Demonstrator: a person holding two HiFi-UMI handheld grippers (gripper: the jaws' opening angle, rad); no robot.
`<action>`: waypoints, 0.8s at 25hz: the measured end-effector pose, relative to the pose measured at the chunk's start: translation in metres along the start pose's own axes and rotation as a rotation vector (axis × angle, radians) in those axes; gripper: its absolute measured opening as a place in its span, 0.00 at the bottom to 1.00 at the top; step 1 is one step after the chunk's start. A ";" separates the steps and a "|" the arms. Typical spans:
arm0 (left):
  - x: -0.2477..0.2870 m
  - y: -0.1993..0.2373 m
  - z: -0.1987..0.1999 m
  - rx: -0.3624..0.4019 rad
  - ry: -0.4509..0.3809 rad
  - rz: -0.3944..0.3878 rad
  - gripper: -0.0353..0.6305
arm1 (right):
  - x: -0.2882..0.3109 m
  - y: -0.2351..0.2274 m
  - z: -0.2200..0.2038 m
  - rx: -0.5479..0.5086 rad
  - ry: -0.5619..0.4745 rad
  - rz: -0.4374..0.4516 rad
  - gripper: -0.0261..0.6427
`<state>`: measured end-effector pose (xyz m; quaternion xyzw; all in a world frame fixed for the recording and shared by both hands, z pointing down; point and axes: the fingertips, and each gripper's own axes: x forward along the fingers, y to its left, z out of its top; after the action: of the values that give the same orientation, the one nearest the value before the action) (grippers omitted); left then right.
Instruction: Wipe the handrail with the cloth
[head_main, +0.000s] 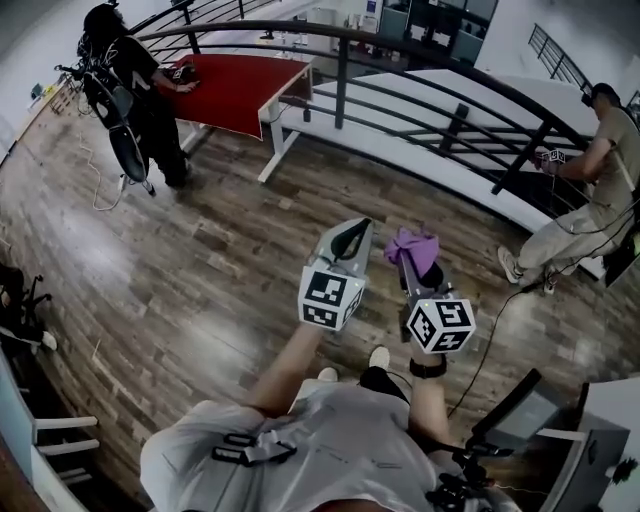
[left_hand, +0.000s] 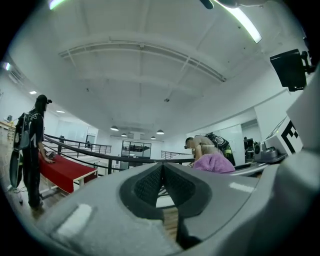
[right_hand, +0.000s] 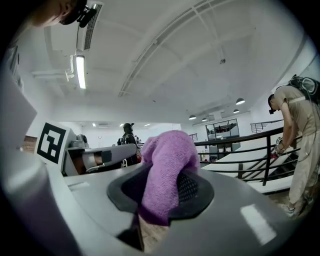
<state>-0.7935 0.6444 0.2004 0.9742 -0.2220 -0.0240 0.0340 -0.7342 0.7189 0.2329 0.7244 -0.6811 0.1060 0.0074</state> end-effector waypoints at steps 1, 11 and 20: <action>0.004 0.002 -0.003 -0.005 0.006 0.005 0.06 | 0.004 -0.005 -0.003 0.005 0.009 0.001 0.19; 0.101 0.029 0.010 0.052 -0.016 0.093 0.05 | 0.079 -0.094 0.033 0.018 -0.058 0.049 0.19; 0.201 0.017 0.037 0.026 -0.135 0.058 0.05 | 0.122 -0.170 0.082 -0.040 -0.160 0.186 0.18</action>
<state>-0.6221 0.5392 0.1589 0.9639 -0.2522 -0.0856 0.0068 -0.5481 0.5984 0.1950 0.6641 -0.7456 0.0347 -0.0424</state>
